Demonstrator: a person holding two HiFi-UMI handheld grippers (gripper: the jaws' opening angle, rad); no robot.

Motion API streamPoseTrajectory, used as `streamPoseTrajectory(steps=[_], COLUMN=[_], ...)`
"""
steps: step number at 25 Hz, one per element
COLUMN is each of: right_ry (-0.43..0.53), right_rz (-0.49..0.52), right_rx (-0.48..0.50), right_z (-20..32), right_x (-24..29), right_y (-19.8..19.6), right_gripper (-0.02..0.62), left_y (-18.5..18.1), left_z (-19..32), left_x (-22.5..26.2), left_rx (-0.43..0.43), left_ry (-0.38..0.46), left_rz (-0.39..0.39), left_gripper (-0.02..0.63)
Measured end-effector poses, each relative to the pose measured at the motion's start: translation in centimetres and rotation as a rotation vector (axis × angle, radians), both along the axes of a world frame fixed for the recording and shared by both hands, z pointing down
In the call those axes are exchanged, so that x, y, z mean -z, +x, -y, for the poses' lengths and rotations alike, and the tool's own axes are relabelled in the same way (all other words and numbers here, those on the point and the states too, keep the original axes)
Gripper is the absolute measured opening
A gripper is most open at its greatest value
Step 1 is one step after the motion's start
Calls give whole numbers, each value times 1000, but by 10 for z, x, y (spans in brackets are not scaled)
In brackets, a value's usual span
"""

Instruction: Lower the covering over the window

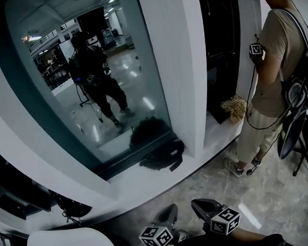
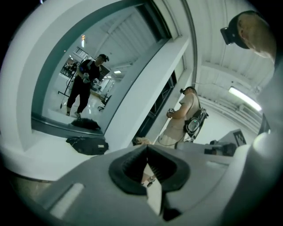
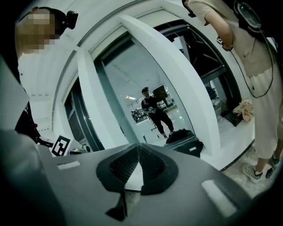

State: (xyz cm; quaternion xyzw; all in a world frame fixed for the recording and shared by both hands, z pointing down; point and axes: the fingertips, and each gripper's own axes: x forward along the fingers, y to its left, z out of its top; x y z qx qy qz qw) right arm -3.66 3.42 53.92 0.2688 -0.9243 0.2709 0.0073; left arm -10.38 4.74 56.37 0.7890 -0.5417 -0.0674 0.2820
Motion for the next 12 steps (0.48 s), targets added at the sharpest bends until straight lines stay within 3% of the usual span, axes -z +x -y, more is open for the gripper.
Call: streamPoseTrajectory(steps=[6, 12], right_ry=[-74, -59], right_rz=[-12, 43], right_rx=[-53, 21], right_z=[76, 193], right_x=[-18, -5], right_y=[-7, -24], right_gripper=[8, 8], left_y=[-29, -40], left_z=[68, 181], left_x=[-10, 7], left_rx=[15, 72], left_ry=[-18, 45], left_rz=[-17, 44], left_gripper=[5, 5])
